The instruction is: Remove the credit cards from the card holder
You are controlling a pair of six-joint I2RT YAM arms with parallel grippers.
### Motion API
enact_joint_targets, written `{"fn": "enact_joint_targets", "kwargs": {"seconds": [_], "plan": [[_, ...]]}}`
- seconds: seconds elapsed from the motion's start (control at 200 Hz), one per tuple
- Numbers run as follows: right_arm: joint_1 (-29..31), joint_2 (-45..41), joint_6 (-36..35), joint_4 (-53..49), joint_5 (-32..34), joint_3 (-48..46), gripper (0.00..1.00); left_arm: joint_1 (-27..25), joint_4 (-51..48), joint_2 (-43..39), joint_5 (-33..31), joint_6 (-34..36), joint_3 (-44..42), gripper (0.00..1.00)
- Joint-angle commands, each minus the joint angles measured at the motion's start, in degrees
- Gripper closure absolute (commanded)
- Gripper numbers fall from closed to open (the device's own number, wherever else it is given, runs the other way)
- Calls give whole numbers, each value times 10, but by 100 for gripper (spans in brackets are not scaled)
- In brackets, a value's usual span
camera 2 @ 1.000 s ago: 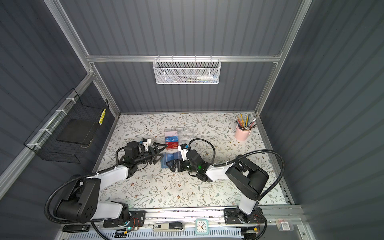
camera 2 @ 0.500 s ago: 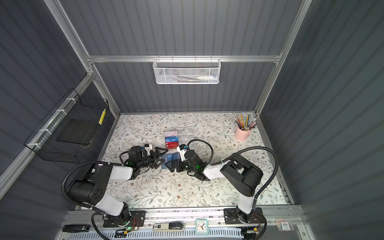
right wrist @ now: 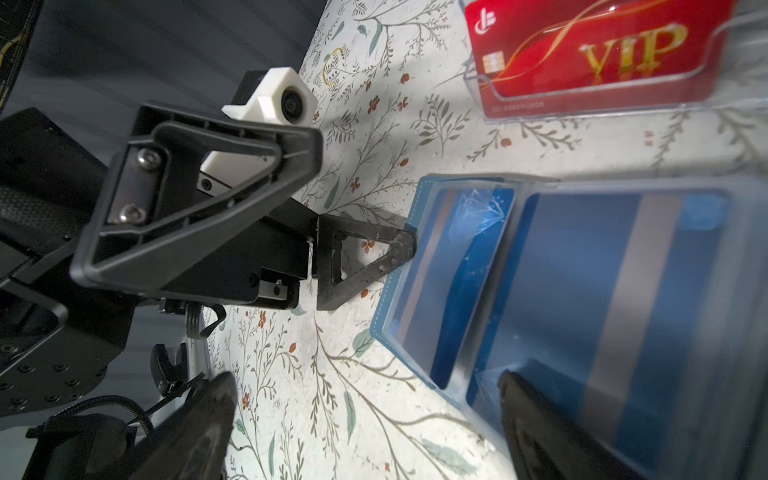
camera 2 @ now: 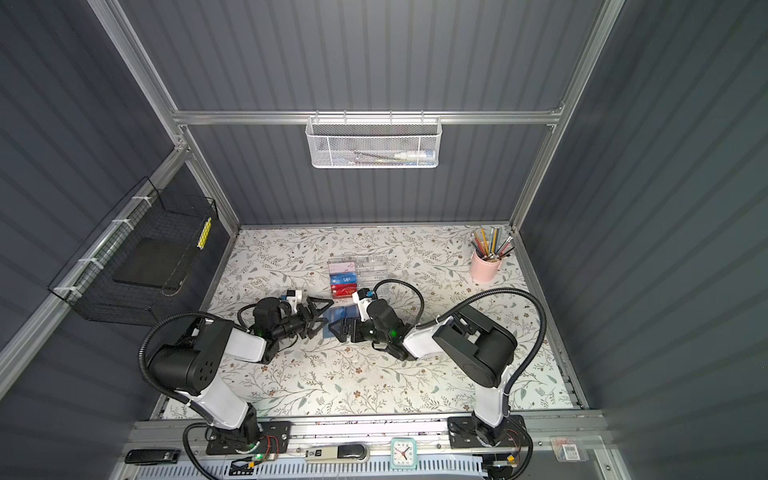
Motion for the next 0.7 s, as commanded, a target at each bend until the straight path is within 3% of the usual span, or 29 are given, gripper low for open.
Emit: {"fn": "enact_joint_targets", "kwargs": {"seconds": [0.0,0.4,0.695], "plan": [[-2,19,11,1,-3,14,4,2,-28,18,-5,10,-15,0],[-2,63,31,36,-10,26,22,8,-28,22,-2,15,-22,0],[-3,81,47,63,-12,26,28,10,-11,42,-1,12,-25,0]]}}
